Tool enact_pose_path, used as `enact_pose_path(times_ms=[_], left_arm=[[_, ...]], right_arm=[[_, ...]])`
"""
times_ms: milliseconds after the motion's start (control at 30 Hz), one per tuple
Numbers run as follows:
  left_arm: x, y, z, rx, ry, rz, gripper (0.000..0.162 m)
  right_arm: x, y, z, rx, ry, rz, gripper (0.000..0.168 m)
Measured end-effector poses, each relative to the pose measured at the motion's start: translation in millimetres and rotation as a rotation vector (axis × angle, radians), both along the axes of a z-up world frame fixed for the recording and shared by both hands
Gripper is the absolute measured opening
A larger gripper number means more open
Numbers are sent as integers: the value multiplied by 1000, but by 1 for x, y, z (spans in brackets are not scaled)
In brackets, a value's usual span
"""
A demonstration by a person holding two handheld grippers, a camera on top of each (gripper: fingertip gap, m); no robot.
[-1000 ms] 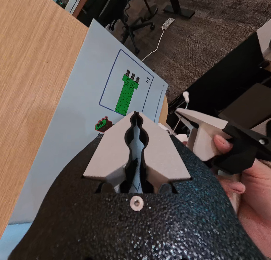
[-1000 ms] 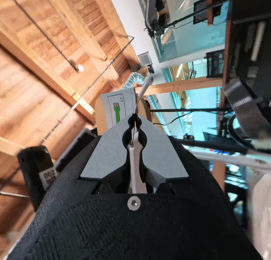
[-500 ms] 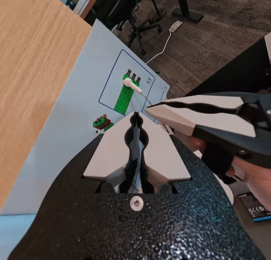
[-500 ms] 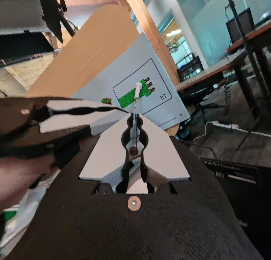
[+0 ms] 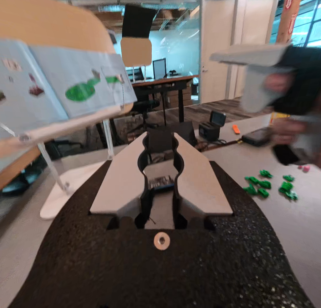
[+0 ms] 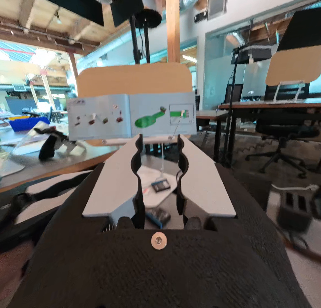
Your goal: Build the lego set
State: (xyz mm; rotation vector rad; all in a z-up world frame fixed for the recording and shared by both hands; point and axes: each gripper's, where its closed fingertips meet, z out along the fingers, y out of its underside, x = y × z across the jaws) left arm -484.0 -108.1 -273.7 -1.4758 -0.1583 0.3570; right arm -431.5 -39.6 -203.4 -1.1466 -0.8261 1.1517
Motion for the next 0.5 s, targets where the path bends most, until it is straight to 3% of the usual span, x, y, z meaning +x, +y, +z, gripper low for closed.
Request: enact_pose_path(times_ms=[133,300,433,500], left_arm=[[16,-33,-22,85,45,55,6],[46,-26,-34,123,-51,-120,5],[30,-17,-51,61,-164,-114,0],[13,-19,-67,-40,-165,-31,0]], right_arm=[[57,-43,-39,-61,-21,-42,34],[67,-91,-97,-66,-129,45,30],[79,-83,-104,11,-178,-41,27],[84,-74,-107,31,-190,-83,27]])
